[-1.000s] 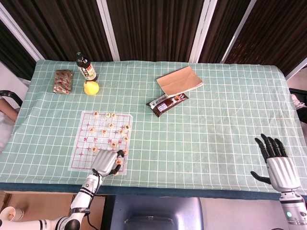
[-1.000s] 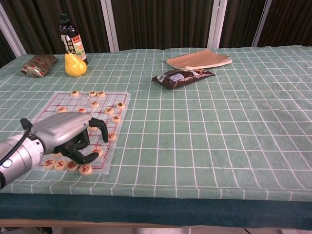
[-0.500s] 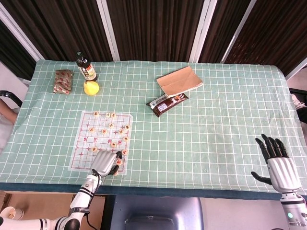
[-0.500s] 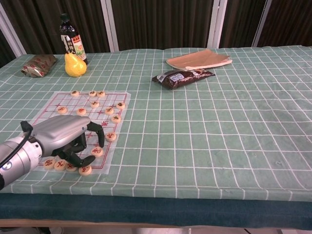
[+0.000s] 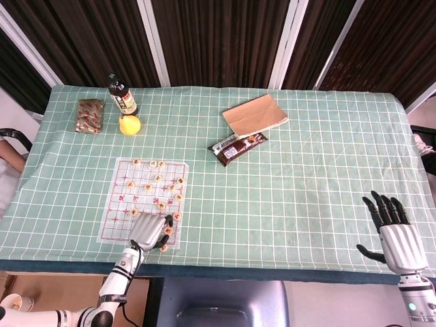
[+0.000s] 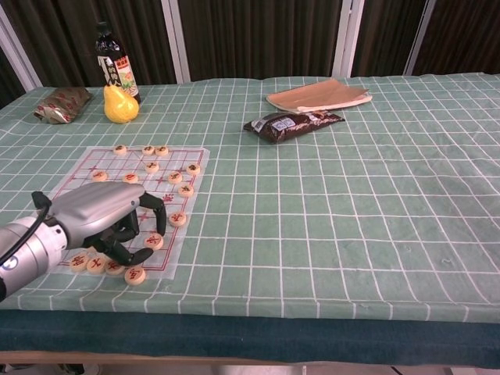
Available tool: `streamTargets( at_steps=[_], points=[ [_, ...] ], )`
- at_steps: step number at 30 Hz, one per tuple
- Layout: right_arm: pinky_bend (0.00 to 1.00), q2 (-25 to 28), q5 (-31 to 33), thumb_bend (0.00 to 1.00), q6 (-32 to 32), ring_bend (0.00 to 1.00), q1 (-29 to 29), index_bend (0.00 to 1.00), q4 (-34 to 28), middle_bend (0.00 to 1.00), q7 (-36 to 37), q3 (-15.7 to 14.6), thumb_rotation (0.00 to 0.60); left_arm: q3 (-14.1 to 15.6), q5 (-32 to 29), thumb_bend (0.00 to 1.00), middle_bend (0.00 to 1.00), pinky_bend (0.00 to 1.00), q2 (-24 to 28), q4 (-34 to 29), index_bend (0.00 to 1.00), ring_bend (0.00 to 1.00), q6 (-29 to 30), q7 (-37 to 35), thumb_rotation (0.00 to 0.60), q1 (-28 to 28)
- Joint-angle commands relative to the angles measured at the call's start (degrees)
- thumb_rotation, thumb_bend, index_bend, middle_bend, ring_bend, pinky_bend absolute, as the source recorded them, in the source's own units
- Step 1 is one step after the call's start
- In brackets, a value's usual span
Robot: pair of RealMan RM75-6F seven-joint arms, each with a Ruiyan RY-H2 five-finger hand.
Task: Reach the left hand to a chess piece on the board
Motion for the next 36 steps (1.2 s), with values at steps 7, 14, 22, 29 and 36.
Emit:
streamTargets(
  at_steps=[7,14,22,29,36],
  points=[
    [0.0,-0.01,-0.05,0.15,-0.03,0.0,-0.01,0.0,-0.06,0.0,-0.07,-0.04,0.6,-0.51,-0.31,0.36,1.0,1.0,0.32,0.42,0.51,1.0,0.5,-1.09,0.6,-0.27],
    [0.0,0.06,0.42,0.15,-0.52,0.0,0.14,0.0,-0.05,0.0,-0.14,0.07,0.6,-1.15,-1.19,0.35,1.0,1.0,-0.33,2.45,0.51,1.0,0.18,-2.1,0.6,-0.8],
    [0.0,0.25,0.48,0.15,0.2,0.0,-0.19,0.0,-0.19,0.0,0.15,0.24,0.6,-0.83,-0.98,0.35,1.0,1.0,-0.3,2.68,0.49,1.0,0.08,-2.99,0.6,-0.92],
    [0.0,0.73,0.33,0.15,0.51,0.0,-0.43,0.0,-0.46,0.0,0.75,0.16,0.6,-0.43,0.21,0.36,1.0,1.0,-0.87,3.67,0.42,1.0,0.55,-3.64,0.6,-0.98],
    [0.0,1.14,0.1,0.15,-0.33,0.0,-0.19,0.0,-0.7,0.0,1.08,-0.21,0.6,-0.19,1.09,0.36,1.0,1.0,-0.6,3.2,0.39,1.0,0.73,-3.71,0.6,-1.12]
  ],
)
